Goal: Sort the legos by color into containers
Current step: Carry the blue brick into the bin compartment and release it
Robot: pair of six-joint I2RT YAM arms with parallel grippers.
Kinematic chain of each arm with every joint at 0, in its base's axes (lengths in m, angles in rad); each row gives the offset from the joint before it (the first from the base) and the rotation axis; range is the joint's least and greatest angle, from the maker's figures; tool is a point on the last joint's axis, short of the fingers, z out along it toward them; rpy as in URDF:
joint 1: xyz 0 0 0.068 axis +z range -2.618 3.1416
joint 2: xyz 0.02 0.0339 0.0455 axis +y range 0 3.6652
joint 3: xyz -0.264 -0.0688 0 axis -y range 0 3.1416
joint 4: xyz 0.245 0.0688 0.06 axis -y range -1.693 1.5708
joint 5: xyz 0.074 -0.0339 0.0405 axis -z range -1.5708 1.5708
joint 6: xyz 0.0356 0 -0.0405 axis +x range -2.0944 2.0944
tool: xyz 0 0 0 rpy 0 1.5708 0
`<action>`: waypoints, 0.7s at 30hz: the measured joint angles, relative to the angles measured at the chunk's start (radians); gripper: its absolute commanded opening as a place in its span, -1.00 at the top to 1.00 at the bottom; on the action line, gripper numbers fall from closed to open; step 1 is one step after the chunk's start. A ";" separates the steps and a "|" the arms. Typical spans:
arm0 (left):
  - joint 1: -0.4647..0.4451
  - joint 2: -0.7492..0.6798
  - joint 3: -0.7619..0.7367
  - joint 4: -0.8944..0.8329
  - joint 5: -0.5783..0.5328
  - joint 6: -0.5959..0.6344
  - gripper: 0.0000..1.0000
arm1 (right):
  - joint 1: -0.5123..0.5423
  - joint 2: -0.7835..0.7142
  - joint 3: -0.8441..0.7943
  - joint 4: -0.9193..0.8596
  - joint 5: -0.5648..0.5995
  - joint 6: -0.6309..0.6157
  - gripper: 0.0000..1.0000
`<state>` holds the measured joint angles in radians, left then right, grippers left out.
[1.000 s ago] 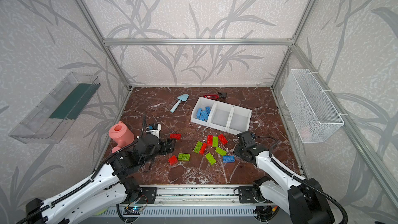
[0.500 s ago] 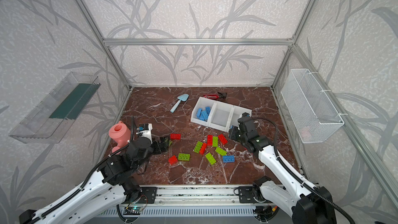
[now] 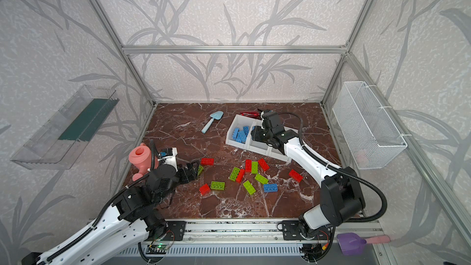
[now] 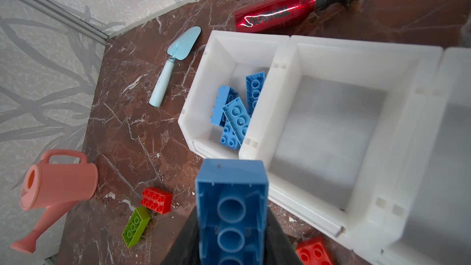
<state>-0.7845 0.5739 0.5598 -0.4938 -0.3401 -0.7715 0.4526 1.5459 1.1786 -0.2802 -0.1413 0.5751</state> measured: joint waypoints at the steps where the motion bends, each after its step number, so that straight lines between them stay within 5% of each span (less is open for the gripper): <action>1: 0.000 0.002 0.000 0.000 0.002 0.000 -0.79 | 0.000 0.031 0.029 0.000 -0.004 -0.004 0.41; 9: 0.000 0.054 -0.002 0.004 0.026 0.000 -0.79 | 0.011 0.288 0.266 -0.001 -0.043 -0.026 0.35; 21: 0.000 0.148 -0.002 0.019 0.151 0.064 -0.89 | 0.012 0.462 0.412 -0.010 -0.076 -0.025 -0.22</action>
<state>-0.7845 0.7219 0.5579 -0.4744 -0.1890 -0.7071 0.4648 2.0083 1.5906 -0.2897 -0.2176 0.5503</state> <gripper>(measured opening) 0.943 0.584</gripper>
